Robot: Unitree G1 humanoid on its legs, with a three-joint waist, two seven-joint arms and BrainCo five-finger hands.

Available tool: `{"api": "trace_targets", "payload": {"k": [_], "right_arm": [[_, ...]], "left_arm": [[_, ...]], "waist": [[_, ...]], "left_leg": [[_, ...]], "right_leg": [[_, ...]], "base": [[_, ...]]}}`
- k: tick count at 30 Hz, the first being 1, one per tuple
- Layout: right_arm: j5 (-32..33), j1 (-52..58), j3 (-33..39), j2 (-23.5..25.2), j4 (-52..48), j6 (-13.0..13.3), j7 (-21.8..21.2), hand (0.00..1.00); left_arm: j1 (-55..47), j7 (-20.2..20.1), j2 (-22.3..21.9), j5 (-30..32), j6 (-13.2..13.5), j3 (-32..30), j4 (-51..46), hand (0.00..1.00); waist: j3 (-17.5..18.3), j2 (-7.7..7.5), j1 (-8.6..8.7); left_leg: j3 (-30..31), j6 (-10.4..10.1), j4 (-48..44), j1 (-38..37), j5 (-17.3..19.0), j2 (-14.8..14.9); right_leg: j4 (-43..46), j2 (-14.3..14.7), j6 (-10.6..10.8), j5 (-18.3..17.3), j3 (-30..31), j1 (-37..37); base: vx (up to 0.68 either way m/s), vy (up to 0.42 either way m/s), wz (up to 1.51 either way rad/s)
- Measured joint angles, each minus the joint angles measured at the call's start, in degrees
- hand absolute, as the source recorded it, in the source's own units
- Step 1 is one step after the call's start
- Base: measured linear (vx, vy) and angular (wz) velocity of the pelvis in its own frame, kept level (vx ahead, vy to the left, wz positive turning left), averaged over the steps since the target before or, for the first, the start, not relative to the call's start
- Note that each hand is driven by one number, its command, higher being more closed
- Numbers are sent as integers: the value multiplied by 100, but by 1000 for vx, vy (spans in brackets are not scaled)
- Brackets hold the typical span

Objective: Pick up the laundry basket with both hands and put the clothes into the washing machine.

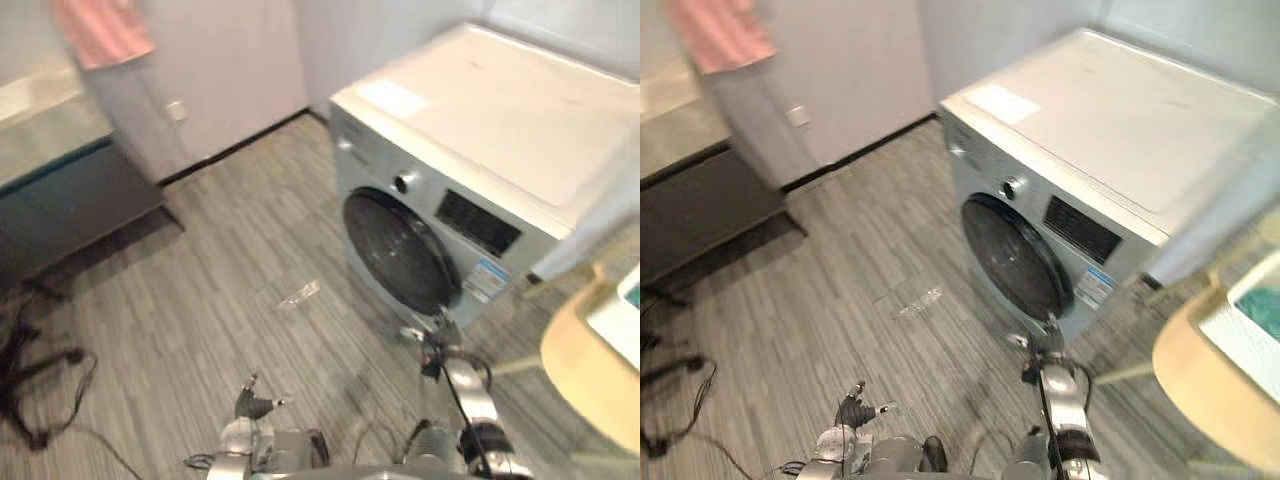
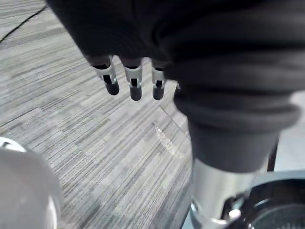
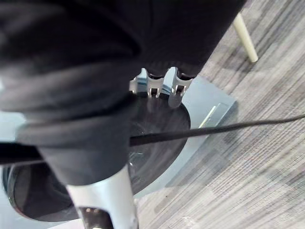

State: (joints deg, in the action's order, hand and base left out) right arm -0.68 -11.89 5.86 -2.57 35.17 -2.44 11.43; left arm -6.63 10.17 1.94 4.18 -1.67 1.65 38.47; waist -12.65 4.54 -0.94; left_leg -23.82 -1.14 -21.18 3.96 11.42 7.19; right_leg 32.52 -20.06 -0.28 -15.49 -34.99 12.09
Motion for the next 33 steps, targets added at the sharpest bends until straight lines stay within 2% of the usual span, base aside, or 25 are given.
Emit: {"api": "trace_targets", "payload": {"k": [1,3,6,8,9,12,13,14,15,16,17,18,20,21,25,28,32,33], "right_arm": [[-11,-34,6,-26,0,0,50,0],[-47,-16,8,-13,0,-11,129,0],[-92,-17,-41,23,-8,-17,227,0],[-106,-17,-201,25,-45,-17,233,0],[-107,-21,-255,26,-61,-16,233,0],[-107,-55,-253,4,-61,-16,229,0],[-112,-150,-295,-38,-61,-16,218,0],[-117,-244,-376,-103,-49,-15,211,0],[-120,-292,-416,-139,-46,-15,207,0],[-127,-437,-457,-252,-41,-13,186,0],[-166,-547,-449,-339,-10,-14,178,0],[-175,-672,-427,-430,55,-14,156,0],[-219,-961,-417,-586,312,-17,72,0],[-219,-1191,-429,-641,495,-19,66,0],[-219,-2087,-389,-878,1017,-48,74,0],[-220,-2550,-354,-1252,1243,-65,72,0],[-218,-3110,-394,-1394,1636,-95,9,0],[-222,-3448,-439,-1536,1967,-104,-96,0]], "left_arm": [[12,-5,-58,-17,38,5,-41,0],[13,-4,-128,-38,40,6,-50,0],[-96,-4,-178,-136,81,5,-91,0],[-188,-1,-185,-137,86,5,-99,0],[-220,4,-183,-145,88,9,-103,0],[-249,4,-186,-224,97,21,-210,0],[-272,8,-187,-243,109,16,-252,0],[-288,5,-194,-245,119,16,-256,0],[-302,6,-201,-245,133,16,-257,0],[-327,4,-246,-244,170,19,-254,0],[-309,-3,-258,-244,191,36,-257,0],[-306,-8,-263,-239,209,53,-305,0],[-307,-7,-260,-240,223,65,-357,0],[-307,-6,-260,-243,228,106,-436,0],[-307,-5,-217,-258,335,314,-770,0],[-300,-3,-217,-361,387,459,-883,0],[-303,-4,-221,-391,472,577,-941,0],[-295,-5,-218,-410,486,637,-1000,0]], "waist": [[4,60,-2],[0,61,-5],[-37,44,-76],[-91,136,-65],[-129,100,-73],[-193,39,-135],[-175,106,-139],[-157,182,-142],[-163,210,-142],[-208,324,-133],[-268,256,-123],[-308,247,-139],[-333,281,-153],[-407,367,-160],[-787,546,-200],[-929,560,-303],[-1067,584,-302],[-1122,629,-304]], "left_leg": [[-19,1,15,-4,-2,59],[-40,0,-117,-25,-1,220],[-19,2,-900,178,-2,528],[325,83,-1556,411,-54,717],[577,150,-1904,660,-111,734],[927,173,-1419,806,-56,753],[1133,101,-679,797,-105,724],[1271,-61,-181,717,-234,701],[1303,-148,10,695,-323,696],[1327,-365,342,643,-589,668],[1280,-497,464,632,-659,538],[1268,-532,588,621,-701,416],[1237,-442,767,622,-773,192],[1236,-389,859,632,-811,100],[1218,-314,941,769,-882,-81],[1211,-329,1145,849,-1071,-166],[1220,-366,1391,1008,-1328,-206],[1221,-382,1492,1057,-1425,-217]], "right_leg": [[-198,163,95,84,60,-9],[-387,376,77,127,101,-121],[-491,629,75,128,381,-135],[-560,809,73,127,534,-184],[-621,831,35,107,668,-183],[-751,846,-69,136,920,-73],[-802,873,-23,226,1029,53],[-804,912,27,280,1113,157],[-804,930,89,319,1146,200],[-780,952,193,381,1194,277],[-787,811,318,460,1249,343],[-825,689,408,534,1259,355],[-913,553,440,665,1311,414],[-1007,497,384,793,1315,415],[-1229,371,380,1090,1334,492],[-1284,312,339,1205,1326,622],[-1288,296,342,1279,1308,864],[-1294,294,364,1293,1310,950]], "base": [[55,4,-49],[60,-66,-32],[25,-110,-50],[7,-81,-57],[2,-32,-55],[13,0,-50],[34,65,-52],[46,98,-49],[59,158,-42],[70,224,-21],[88,266,-4],[73,241,19],[54,191,17],[29,164,13],[-13,165,8],[-48,63,9],[-74,-5,7],[-116,-25,6]]}}
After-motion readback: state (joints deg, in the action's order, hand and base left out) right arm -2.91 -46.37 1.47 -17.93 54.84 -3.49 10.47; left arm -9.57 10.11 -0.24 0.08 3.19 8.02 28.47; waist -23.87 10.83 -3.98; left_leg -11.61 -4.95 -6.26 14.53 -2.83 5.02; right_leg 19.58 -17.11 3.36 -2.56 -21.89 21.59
